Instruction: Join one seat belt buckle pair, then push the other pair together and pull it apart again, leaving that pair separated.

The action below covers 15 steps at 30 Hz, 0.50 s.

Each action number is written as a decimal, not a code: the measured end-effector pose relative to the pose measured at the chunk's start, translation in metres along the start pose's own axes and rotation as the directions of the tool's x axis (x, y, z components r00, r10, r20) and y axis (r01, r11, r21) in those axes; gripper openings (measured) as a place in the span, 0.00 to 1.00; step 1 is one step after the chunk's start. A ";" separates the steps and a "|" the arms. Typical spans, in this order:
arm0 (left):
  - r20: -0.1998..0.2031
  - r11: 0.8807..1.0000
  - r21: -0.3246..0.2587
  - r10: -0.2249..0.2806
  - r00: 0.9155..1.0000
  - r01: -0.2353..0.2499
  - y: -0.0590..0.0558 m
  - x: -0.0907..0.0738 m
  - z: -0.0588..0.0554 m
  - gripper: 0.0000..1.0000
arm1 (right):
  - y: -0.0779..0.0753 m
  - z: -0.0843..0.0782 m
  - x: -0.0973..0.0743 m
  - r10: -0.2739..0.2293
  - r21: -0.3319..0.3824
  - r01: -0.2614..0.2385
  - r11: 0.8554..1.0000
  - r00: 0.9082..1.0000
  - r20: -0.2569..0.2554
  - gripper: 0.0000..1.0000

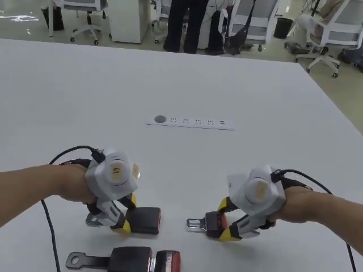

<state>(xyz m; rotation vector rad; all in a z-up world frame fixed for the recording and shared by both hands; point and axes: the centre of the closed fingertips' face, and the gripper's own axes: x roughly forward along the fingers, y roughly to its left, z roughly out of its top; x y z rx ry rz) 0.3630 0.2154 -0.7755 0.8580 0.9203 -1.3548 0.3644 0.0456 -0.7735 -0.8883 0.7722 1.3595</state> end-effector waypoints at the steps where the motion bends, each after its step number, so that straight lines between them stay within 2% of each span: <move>1: -0.004 1.000 0.003 -0.001 1.000 0.001 0.001 0.001 -0.001 0.31 | 0.000 0.001 0.000 -0.001 0.000 0.001 1.000 1.000 0.001 0.29; 15: -0.014 1.000 -0.006 -0.008 1.000 0.008 -0.001 0.001 -0.001 0.31 | -0.002 0.010 0.003 -0.006 -0.002 0.006 1.000 1.000 0.013 0.29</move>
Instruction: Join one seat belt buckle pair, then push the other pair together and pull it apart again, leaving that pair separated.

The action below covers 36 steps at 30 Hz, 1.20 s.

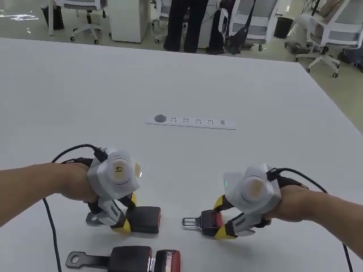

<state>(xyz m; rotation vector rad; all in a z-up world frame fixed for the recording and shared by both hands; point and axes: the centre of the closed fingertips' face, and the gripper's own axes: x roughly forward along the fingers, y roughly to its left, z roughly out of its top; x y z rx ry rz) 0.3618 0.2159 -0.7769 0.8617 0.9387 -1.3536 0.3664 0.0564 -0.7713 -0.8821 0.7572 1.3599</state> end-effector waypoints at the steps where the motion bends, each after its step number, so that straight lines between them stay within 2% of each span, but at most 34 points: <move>1: 0.000 1.000 -0.001 0.000 1.000 0.000 0.000 0.000 0.000 0.31 | 0.000 0.001 0.001 0.000 0.000 0.000 1.000 1.000 0.001 0.29; 12: 0.002 1.000 -0.006 -0.005 1.000 0.005 0.004 0.003 -0.005 0.31 | 0.000 0.012 0.005 -0.005 -0.002 0.005 1.000 1.000 0.020 0.29; 36: -0.020 1.000 -0.008 -0.006 1.000 0.006 0.001 0.002 -0.001 0.31 | 0.003 0.042 0.019 0.003 -0.021 -0.002 1.000 0.998 0.063 0.29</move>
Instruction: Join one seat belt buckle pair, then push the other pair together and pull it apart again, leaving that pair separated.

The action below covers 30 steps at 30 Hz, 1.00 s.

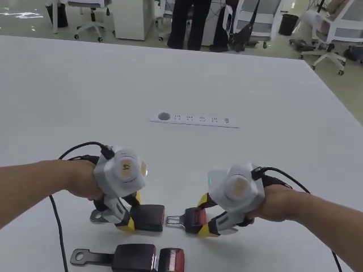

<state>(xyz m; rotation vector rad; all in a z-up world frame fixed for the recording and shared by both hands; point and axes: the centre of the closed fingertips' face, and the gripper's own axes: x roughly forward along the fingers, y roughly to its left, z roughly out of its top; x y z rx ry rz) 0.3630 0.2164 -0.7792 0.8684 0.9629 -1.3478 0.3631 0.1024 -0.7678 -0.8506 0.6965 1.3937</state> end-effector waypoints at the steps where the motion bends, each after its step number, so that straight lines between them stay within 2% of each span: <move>1: 0.000 1.000 0.000 0.000 1.000 0.000 0.000 0.000 0.000 0.31 | 0.000 0.001 0.001 0.001 -0.001 -0.001 1.000 1.000 0.001 0.29; 23: 0.004 1.000 0.001 0.001 1.000 -0.001 0.002 0.003 -0.003 0.31 | 0.001 0.014 0.012 0.000 0.012 0.000 1.000 1.000 0.025 0.29; 30: 0.008 1.000 0.004 0.002 1.000 -0.002 0.001 0.001 -0.002 0.31 | 0.001 0.014 0.014 -0.005 0.019 0.005 1.000 1.000 0.017 0.29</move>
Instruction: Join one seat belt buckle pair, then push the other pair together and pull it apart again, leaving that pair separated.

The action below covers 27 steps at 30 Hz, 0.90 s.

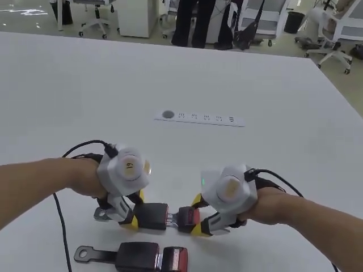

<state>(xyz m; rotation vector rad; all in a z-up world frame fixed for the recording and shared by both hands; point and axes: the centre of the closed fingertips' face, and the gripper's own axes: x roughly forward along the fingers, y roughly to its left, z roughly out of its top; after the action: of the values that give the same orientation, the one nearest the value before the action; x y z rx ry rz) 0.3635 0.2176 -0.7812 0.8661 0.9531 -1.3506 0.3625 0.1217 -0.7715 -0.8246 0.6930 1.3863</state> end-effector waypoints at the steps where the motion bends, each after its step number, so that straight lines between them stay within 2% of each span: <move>1: 0.001 1.000 0.001 0.000 1.000 0.000 0.000 0.000 0.000 0.31 | 0.000 0.000 0.000 0.000 0.003 0.000 1.000 1.000 0.000 0.29; 27: 0.019 1.000 0.004 0.002 1.000 -0.002 -0.001 0.000 0.002 0.30 | 0.001 0.002 0.000 0.004 0.032 -0.003 0.999 1.000 -0.025 0.27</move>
<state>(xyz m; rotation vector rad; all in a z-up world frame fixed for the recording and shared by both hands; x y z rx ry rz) 0.3622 0.2154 -0.7798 0.8557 0.9353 -1.3571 0.3612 0.1237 -0.7708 -0.8174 0.7346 1.3666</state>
